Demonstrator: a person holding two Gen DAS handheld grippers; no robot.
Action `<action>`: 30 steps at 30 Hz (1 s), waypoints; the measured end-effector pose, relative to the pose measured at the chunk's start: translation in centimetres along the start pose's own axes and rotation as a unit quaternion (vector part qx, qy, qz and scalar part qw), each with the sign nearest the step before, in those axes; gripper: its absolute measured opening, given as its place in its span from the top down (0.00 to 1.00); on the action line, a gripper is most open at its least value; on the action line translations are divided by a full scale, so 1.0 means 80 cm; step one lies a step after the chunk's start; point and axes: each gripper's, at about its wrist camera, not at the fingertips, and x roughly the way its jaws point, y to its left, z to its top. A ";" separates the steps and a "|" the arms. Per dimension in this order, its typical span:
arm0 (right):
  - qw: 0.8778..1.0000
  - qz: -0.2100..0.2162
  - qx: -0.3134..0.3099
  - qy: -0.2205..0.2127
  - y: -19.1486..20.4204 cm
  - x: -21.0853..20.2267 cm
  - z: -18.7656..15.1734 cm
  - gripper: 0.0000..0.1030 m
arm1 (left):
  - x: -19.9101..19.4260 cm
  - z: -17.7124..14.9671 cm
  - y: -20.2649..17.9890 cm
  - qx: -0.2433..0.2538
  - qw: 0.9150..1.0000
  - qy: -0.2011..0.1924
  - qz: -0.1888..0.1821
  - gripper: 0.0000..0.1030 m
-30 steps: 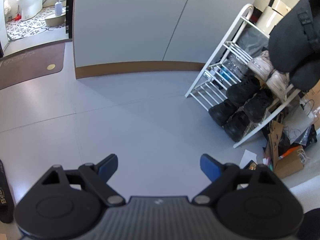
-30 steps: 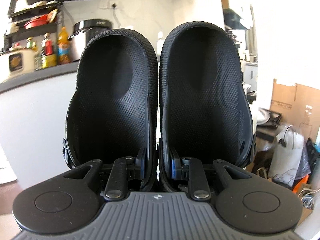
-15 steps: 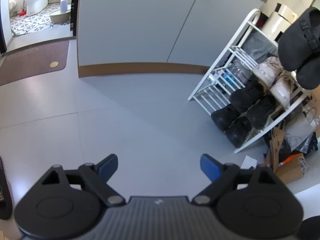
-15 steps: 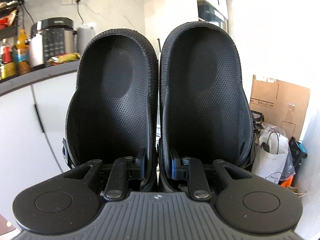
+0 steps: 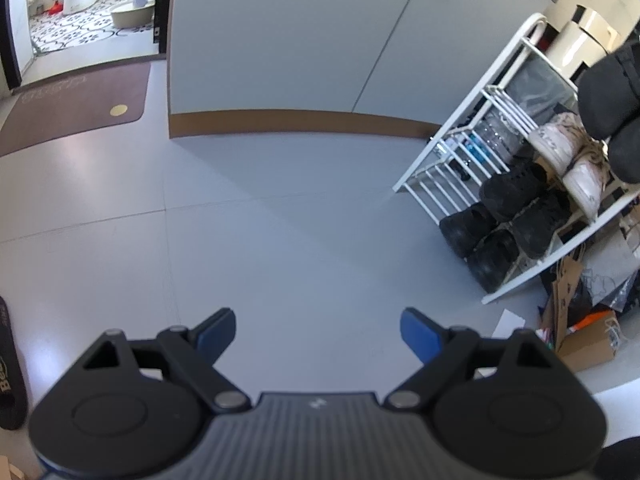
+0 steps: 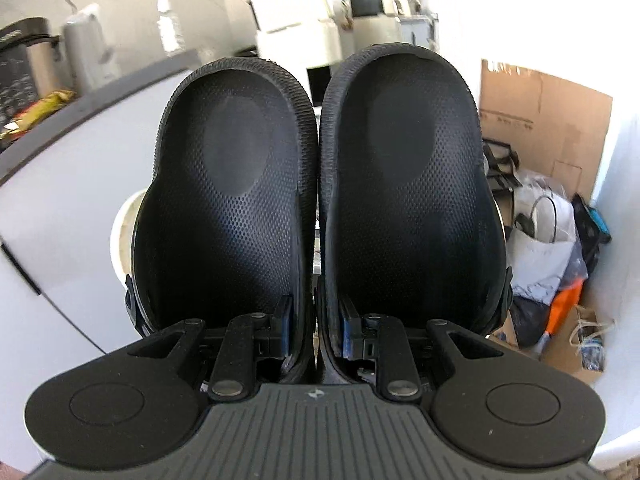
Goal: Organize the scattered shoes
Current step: 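Carry the black clogs with the right gripper toward the shoe rack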
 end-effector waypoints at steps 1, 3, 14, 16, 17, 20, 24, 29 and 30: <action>1.000 -0.002 0.001 0.006 -0.001 0.004 0.004 0.75 | 0.002 0.000 0.000 -0.001 1.000 0.001 0.000 0.12; 1.000 -0.006 0.001 0.021 -0.002 0.013 0.013 0.75 | 0.006 0.001 0.001 -0.002 1.000 0.005 -0.001 0.12; 0.996 -0.030 0.030 0.076 -0.007 0.054 0.049 0.75 | 0.037 0.003 -0.002 -0.005 0.999 0.033 0.003 0.12; 0.995 -0.040 0.035 0.079 -0.009 0.063 0.054 0.75 | 0.040 0.002 -0.002 -0.002 0.999 0.036 0.004 0.12; 0.995 -0.046 0.037 0.079 -0.010 0.068 0.058 0.75 | 0.042 0.001 -0.001 -0.002 0.999 0.040 0.007 0.12; 0.995 -0.050 0.038 0.080 -0.013 0.079 0.067 0.75 | 0.048 -0.003 0.001 -0.002 0.999 0.051 0.012 0.12; 0.996 -0.052 0.021 0.075 -0.014 0.094 0.072 0.77 | 0.054 -0.003 0.001 -0.001 0.998 0.059 0.013 0.12; 0.996 -0.061 0.012 0.066 -0.020 0.125 0.079 0.79 | 0.059 -0.002 -0.003 0.001 0.998 0.064 0.012 0.12; 0.996 -0.064 0.011 0.064 -0.022 0.130 0.080 0.80 | 0.060 -0.002 -0.004 0.002 0.998 0.065 0.011 0.12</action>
